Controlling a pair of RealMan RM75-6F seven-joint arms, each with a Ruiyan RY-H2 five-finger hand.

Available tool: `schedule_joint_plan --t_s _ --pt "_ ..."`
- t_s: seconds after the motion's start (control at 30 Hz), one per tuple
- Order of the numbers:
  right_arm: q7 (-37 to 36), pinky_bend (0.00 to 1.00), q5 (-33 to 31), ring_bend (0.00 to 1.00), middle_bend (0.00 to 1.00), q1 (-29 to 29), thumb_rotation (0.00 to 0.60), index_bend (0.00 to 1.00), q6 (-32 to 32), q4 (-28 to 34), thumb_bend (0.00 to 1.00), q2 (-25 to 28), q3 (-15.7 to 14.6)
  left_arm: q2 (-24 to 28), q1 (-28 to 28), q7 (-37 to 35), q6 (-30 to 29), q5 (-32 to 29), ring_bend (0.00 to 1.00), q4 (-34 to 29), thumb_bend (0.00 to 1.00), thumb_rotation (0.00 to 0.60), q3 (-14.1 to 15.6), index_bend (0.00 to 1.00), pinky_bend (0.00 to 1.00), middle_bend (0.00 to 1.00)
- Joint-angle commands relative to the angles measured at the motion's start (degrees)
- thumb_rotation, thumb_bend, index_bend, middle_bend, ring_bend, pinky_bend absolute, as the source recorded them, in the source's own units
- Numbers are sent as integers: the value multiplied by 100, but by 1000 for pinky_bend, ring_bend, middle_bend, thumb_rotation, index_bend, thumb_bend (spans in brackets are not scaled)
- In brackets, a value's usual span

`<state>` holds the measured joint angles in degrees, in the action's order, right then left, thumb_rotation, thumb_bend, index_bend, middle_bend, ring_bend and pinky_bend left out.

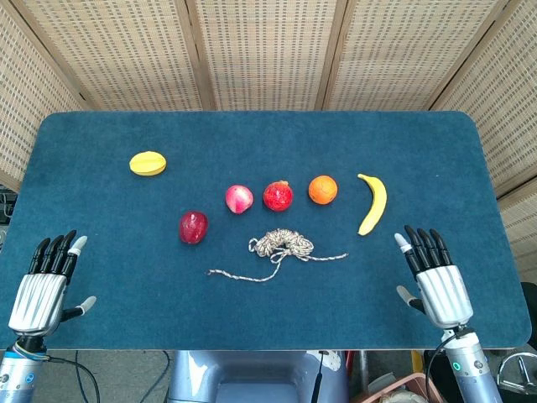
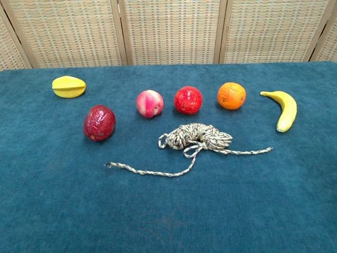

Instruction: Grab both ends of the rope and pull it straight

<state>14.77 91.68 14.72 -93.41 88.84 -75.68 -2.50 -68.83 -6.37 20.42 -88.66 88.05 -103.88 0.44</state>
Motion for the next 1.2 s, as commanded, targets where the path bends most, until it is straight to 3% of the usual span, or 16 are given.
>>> schedule_joint_plan --t_s 0.03,0.3,0.47,0.57,0.77,1.2 --pt "-79 0 4 0 0 -37 600 0 63 -14 0 30 46 3 11 -4 -7 27 0 4 0 600 -2 0 0 0" --pt "-678 0 -53 0 0 184 600 40 613 -1 0 -78 197 -6 27 -42 -8 53 0 20 0 600 -46 0 0 0" --pt "-854 0 -447 0 0 808 600 337 1764 -50 0 -201 521 -40 1 -6 57 58 0 57 0 600 -72 0 0 0" --pt "-689 0 -752 0 0 1143 600 433 2343 -130 40 -411 736 -54 -11 8 89 0 0 74 0 600 -115 0 0 0" --pt "-369 0 -1480 0 0 1611 600 467 3187 -597 277 -1058 1070 -120 -59 94 224 -110 0 144 0 600 -161 0 0 0" --pt "76 0 -2124 0 0 2007 600 470 3900 -1489 329 -1841 1139 -256 -123 274 384 -332 0 222 0 600 -256 0 0 0"
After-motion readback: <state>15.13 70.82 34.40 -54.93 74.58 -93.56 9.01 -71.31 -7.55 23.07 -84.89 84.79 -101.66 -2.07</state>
